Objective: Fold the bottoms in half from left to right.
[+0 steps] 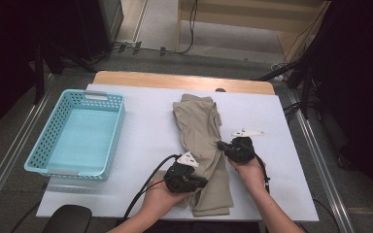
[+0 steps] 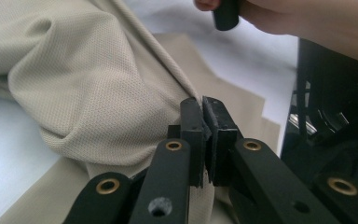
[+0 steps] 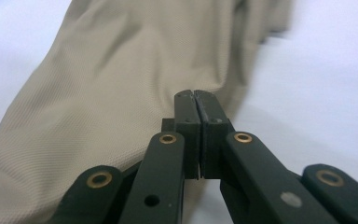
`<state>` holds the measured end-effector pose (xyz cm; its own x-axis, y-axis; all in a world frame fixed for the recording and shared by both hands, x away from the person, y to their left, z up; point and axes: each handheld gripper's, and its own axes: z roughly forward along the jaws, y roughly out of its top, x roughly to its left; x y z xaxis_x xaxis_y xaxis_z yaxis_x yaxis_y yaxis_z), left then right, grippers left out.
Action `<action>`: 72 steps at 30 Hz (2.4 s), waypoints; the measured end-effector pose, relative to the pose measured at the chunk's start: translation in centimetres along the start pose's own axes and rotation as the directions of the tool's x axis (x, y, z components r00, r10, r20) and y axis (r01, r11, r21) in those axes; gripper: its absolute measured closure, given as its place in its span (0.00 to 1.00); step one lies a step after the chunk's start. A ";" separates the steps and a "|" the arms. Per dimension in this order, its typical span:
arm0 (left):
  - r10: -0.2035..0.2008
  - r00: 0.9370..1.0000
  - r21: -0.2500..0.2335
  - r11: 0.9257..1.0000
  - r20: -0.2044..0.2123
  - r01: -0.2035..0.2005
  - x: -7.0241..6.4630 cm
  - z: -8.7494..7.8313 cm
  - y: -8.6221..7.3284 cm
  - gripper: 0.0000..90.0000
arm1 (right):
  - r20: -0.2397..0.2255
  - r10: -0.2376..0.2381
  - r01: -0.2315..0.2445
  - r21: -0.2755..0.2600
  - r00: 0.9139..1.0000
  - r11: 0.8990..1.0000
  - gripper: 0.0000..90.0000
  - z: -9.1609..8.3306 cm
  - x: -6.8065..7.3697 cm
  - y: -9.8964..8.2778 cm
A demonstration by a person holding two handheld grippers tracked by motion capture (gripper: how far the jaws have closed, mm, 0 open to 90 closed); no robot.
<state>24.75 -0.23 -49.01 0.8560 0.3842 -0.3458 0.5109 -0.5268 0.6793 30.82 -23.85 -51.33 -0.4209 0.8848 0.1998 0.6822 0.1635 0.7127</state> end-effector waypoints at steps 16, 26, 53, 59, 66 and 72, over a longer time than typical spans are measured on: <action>-0.039 0.995 -0.059 0.998 -0.095 0.033 4.0 -4.5 1.2 0.63 | -0.023 -0.091 0.090 -0.046 0.996 0.995 0.77 -3.5 1.9 -0.2; -0.101 0.976 -0.093 0.992 -0.191 0.084 8.5 -4.2 2.1 0.57 | -0.155 -0.226 0.227 -0.016 0.962 0.974 0.65 -3.5 7.7 -1.9; -0.180 0.944 -0.081 0.983 -0.277 0.164 14.4 -2.1 6.3 0.96 | -0.272 -0.220 0.247 0.073 0.937 0.966 0.93 -4.4 9.5 -3.1; -0.174 0.952 -0.092 0.984 -0.253 0.156 13.5 -2.5 6.0 0.68 | -0.270 -0.217 0.223 -0.010 0.938 0.975 0.70 -6.6 7.8 -3.4; -0.137 0.958 -0.082 0.989 -0.250 0.120 12.0 -3.1 4.5 0.52 | -0.165 -0.163 0.158 -0.043 0.973 0.986 0.66 -6.7 4.6 -3.2; -0.128 0.961 -0.079 0.991 -0.247 0.112 10.9 -3.0 2.8 0.47 | -0.074 -0.131 0.130 -0.015 0.989 0.991 0.62 -3.9 2.4 -2.9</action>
<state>35.34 4.72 -48.95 0.7375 0.6235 -0.2594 0.5955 -0.4192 0.6853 25.48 -23.96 -50.32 -0.5499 0.8208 0.1543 0.6127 0.2709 0.7424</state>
